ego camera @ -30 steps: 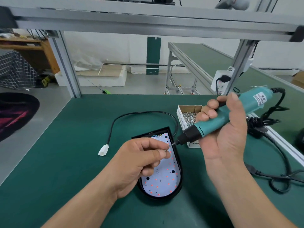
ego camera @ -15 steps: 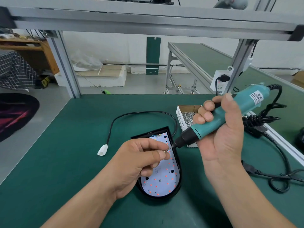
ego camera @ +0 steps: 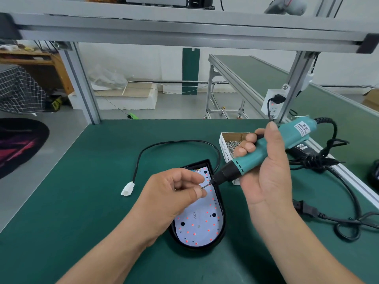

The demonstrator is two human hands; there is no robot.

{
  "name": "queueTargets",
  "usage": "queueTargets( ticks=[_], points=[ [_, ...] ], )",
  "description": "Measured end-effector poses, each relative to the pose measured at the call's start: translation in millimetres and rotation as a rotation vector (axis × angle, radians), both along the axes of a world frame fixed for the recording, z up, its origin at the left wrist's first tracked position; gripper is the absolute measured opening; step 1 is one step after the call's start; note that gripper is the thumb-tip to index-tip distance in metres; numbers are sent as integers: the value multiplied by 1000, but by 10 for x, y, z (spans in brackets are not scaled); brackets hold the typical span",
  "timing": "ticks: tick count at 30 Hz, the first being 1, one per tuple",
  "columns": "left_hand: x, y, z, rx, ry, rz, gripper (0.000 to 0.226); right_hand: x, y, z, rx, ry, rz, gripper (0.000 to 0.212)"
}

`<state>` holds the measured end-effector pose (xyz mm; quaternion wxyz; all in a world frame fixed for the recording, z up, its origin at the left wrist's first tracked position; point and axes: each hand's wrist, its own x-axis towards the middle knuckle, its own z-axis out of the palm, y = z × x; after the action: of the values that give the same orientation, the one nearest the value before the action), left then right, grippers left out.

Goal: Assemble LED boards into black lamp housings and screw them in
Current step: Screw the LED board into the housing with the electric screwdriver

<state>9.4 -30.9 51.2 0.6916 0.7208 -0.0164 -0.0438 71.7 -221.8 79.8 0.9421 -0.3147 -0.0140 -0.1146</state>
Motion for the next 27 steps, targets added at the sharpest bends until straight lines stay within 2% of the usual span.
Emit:
queueTargets(
  ticks=[5, 18, 27],
  points=[
    [13, -8, -37, 113, -38, 55, 22, 9, 21, -34, -60, -20, -21, 24],
    [-2, -43, -1, 51, 3, 30, 23, 56, -12, -86, 47, 66, -19, 27],
    [-9, -41, -10, 71, -25, 36, 19, 59, -12, -72, 19, 60, -7, 25]
  ],
)
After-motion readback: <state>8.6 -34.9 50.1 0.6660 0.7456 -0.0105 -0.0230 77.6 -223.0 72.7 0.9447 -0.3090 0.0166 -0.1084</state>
